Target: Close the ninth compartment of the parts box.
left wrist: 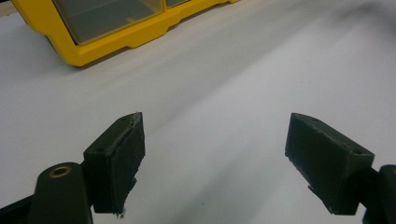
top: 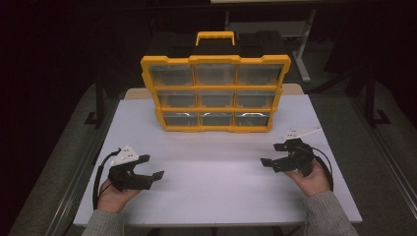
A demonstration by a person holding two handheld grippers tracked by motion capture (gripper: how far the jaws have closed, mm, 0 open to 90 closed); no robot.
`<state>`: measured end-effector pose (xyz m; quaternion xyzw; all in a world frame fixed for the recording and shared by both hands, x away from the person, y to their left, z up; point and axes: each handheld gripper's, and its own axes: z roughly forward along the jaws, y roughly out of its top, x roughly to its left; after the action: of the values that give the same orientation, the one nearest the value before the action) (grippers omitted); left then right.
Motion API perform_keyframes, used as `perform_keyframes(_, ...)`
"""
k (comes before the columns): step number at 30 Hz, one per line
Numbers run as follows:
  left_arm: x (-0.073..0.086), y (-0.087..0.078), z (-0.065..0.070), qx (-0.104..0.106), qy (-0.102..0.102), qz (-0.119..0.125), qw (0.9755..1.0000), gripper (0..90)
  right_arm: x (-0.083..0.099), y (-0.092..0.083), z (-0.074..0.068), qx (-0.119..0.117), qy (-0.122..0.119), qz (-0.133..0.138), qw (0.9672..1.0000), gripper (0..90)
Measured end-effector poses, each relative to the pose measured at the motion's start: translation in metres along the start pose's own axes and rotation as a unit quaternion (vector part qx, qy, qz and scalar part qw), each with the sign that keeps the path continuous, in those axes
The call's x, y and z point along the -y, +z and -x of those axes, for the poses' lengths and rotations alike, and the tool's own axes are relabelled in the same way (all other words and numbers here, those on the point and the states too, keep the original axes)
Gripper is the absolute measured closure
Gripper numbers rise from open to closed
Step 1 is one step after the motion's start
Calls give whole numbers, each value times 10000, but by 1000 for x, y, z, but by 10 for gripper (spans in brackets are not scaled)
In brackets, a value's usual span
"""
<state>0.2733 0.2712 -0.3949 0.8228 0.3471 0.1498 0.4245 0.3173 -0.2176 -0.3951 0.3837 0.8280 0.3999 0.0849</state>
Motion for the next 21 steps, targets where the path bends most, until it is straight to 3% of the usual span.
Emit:
perform_keyframes(12, 4, 1, 2, -37, -28, -7, 10000, 185, 16, -8, 4, 9, 114, 17, 9999, 182)
perform_keyframes(17, 6, 0, 3, -68, 48, -26, 10000, 185, 24, -10, 6, 0, 200, 21, 9998, 179)
perform_keyframes(21, 7, -1, 3, -85, -20, -1, 10000, 185, 29, -10, 7, -3, 200, 35, 9998, 174)
